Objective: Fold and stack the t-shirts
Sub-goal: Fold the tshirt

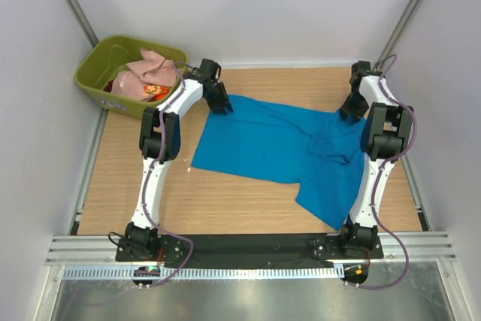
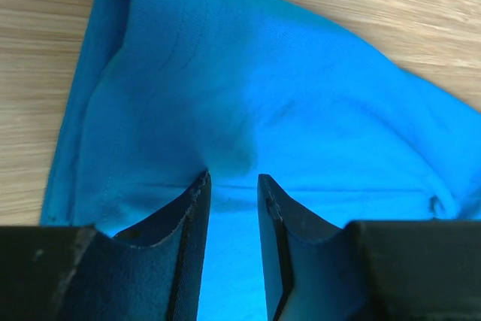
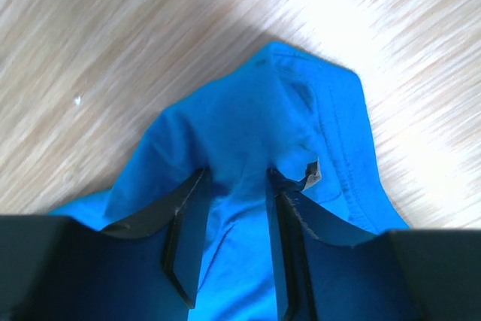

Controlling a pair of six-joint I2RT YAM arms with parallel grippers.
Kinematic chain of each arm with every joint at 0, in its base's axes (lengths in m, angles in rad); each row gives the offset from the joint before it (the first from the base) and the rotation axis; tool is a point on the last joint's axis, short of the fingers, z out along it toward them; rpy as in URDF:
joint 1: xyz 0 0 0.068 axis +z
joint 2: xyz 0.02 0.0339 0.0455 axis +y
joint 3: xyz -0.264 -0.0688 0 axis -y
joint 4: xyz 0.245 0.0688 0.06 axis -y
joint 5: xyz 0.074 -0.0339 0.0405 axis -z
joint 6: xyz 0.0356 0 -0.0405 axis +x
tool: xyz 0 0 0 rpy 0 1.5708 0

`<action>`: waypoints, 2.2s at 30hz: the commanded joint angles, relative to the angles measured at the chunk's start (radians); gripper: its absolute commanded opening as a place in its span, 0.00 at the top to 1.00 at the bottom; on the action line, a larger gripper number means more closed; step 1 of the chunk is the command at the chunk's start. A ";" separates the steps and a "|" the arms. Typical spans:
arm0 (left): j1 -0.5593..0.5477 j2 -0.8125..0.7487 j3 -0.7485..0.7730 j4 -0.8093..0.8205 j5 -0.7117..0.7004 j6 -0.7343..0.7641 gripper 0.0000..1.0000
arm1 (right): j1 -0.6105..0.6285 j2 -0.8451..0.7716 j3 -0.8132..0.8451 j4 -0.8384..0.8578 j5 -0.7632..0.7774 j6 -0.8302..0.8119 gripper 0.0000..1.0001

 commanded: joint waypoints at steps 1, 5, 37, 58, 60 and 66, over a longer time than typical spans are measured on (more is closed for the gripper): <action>0.007 -0.022 -0.011 -0.118 -0.151 0.008 0.66 | 0.008 -0.065 -0.009 -0.049 0.014 -0.027 0.56; 0.005 -0.044 -0.075 -0.169 -0.220 0.049 0.66 | -0.004 -0.089 0.036 -0.115 0.082 -0.041 0.54; 0.058 -0.283 -0.223 -0.199 0.180 0.084 0.56 | -0.033 -0.566 -0.626 -0.020 -0.322 -0.104 0.87; 0.021 -0.339 -0.304 -0.189 0.158 0.116 0.57 | 0.016 -0.483 -0.727 0.121 -0.478 0.013 0.82; 0.021 -0.341 -0.309 -0.192 0.150 0.121 0.58 | 0.016 -0.505 -0.750 0.135 -0.469 0.013 0.82; 0.016 -0.347 -0.322 -0.197 0.145 0.126 0.59 | 0.013 -0.439 -0.720 0.135 -0.314 -0.042 0.81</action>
